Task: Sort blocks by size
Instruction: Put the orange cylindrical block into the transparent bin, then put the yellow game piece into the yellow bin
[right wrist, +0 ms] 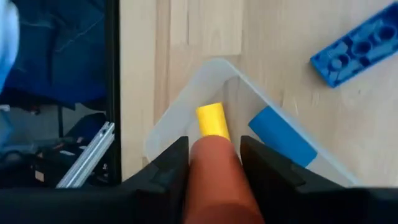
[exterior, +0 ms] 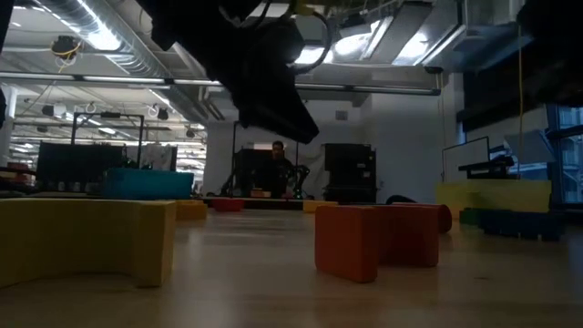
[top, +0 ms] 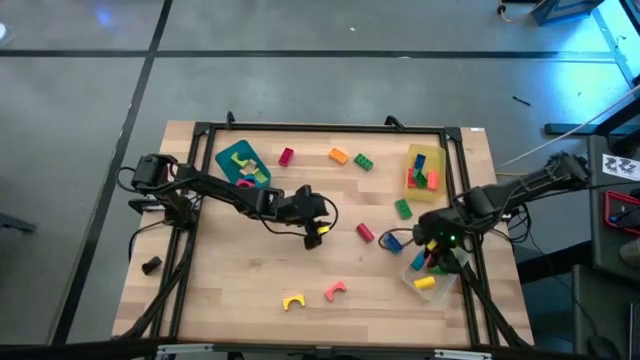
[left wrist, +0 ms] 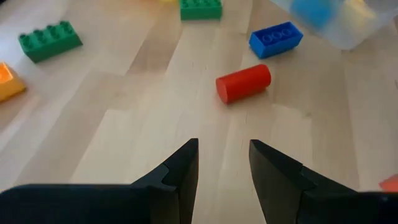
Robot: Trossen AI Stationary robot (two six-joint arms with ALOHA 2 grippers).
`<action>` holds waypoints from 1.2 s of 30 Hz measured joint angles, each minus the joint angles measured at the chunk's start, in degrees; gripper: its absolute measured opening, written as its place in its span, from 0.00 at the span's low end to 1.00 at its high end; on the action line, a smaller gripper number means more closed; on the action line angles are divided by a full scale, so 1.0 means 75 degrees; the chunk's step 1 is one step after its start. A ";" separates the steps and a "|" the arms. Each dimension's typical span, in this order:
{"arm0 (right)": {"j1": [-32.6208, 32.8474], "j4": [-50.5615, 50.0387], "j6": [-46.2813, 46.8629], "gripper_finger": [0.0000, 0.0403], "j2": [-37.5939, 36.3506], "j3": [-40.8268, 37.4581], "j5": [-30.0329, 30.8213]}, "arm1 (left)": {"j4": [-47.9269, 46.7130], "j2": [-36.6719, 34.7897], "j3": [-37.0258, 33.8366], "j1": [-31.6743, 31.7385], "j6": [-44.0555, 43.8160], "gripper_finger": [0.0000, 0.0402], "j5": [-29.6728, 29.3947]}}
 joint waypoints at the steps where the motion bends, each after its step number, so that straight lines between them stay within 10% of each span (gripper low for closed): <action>1: 0.0150 0.0000 0.0161 0.39 0.0000 0.0000 0.0120 | -0.0071 -0.0004 0.0000 -0.0003 -0.0082 0.32 0.0000; 12: 0.0607 0.0000 0.0494 0.77 0.0000 0.0000 0.0683 | -0.2941 -0.0727 0.0009 0.0003 -0.1669 0.32 0.0003; 22: 0.0602 0.0014 0.0412 0.79 0.0000 0.0000 0.1096 | -0.5879 -0.0804 -0.0009 0.0003 -0.3540 0.32 -0.0252; 36: 0.0602 0.0023 0.0408 0.79 0.0003 0.0000 0.1196 | -0.5630 -0.0804 -0.0522 0.0018 -0.4105 0.32 -0.0578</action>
